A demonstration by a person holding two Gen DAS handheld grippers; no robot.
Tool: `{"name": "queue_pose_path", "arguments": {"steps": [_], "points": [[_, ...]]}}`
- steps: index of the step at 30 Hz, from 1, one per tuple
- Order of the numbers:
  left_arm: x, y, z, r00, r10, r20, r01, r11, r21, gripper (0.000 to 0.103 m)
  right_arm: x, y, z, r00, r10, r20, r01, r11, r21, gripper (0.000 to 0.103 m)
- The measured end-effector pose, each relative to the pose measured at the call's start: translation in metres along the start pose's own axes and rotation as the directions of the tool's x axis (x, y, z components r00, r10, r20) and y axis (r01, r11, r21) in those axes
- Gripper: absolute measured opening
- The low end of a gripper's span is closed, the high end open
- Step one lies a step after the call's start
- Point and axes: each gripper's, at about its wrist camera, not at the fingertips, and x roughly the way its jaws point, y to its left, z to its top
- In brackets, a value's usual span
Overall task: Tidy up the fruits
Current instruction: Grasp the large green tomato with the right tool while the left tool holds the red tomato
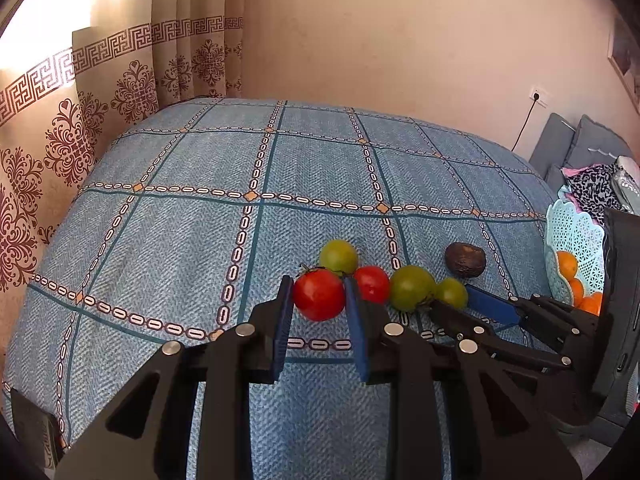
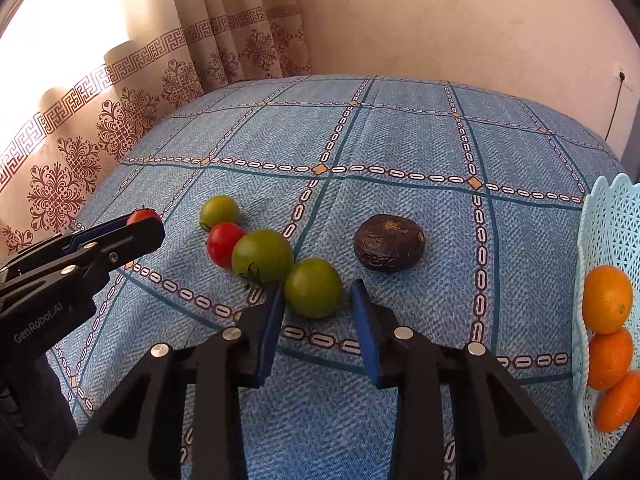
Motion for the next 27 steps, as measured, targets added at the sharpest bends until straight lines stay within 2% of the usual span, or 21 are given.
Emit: {"name": "queue_pose_path", "arguments": {"steps": [22, 27], "points": [[-0.003, -0.007, 0.000, 1.000, -0.016, 0.007, 0.016, 1.000, 0.012, 0.027, -0.027, 0.000, -0.014, 1.000, 0.012, 0.025, -0.013, 0.999, 0.046, 0.030], [-0.005, -0.009, -0.001, 1.000, -0.020, 0.011, 0.020, 1.000, 0.016, 0.027, -0.021, -0.005, -0.012, 1.000, 0.027, 0.006, -0.027, 0.996, 0.079, 0.033]]}}
